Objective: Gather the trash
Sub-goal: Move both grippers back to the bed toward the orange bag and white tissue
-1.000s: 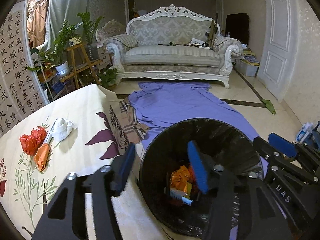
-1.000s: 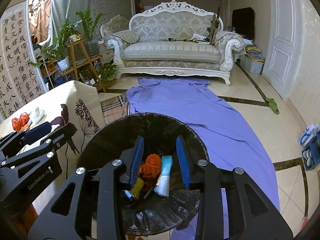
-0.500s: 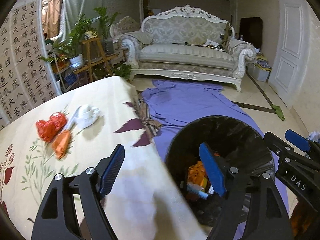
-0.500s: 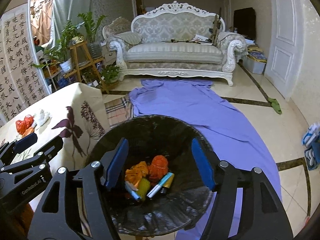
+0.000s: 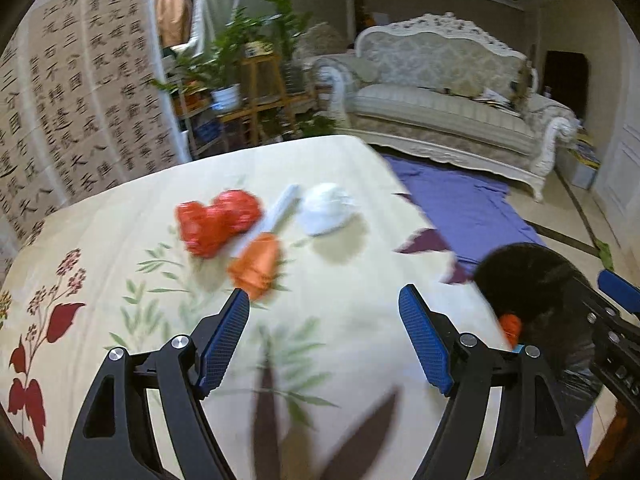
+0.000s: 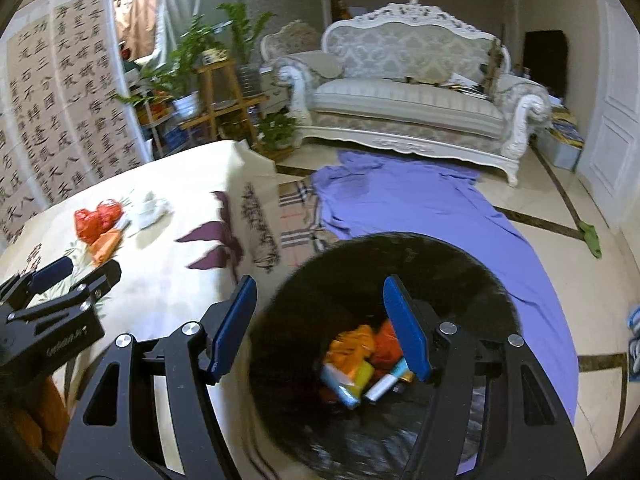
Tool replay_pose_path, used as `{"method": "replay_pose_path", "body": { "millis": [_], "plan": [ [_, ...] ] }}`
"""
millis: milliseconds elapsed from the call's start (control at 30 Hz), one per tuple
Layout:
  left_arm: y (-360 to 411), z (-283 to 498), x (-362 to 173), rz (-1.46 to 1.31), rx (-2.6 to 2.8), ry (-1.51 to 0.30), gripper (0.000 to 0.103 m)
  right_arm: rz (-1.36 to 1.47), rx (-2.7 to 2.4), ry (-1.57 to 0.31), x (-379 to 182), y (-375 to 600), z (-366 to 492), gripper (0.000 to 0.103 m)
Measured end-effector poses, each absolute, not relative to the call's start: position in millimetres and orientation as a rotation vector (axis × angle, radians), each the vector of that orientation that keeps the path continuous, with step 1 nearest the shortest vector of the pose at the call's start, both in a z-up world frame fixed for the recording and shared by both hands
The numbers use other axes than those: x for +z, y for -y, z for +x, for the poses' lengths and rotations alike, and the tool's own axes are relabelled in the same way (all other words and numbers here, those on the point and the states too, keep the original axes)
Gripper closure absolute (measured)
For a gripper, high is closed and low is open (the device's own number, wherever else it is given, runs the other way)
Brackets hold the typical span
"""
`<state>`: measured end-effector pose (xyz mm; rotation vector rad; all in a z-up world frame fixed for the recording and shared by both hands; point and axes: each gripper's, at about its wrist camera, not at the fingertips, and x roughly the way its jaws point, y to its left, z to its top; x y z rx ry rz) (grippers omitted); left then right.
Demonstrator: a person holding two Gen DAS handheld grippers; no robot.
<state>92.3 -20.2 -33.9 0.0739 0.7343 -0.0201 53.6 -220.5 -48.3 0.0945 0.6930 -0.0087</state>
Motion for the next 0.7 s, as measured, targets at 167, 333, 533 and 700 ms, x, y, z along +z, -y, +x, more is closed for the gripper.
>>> {"method": "replay_pose_path", "body": {
  "millis": [167, 333, 533, 700],
  "plan": [
    [-3.3, 115.9, -38.4, 0.061, 0.030, -0.765, 0.028, 0.079, 0.048, -0.709, -46.0, 196.4, 72.0, 0.039],
    [-15.7, 132.3, -46.3, 0.047, 0.034, -0.809, 0.028, 0.062, 0.091, -0.720, -44.5, 178.7, 89.7, 0.039],
    [-17.2, 144.8, -51.3, 0.056, 0.009, -0.850, 0.038, 0.035, 0.130, -0.738, -45.8, 160.8, 111.1, 0.039],
    [-23.5, 151.8, -56.7, 0.023, -0.007, -0.894, 0.057, 0.016, 0.156, -0.745, -45.9, 147.9, 122.1, 0.039]
  ]
}}
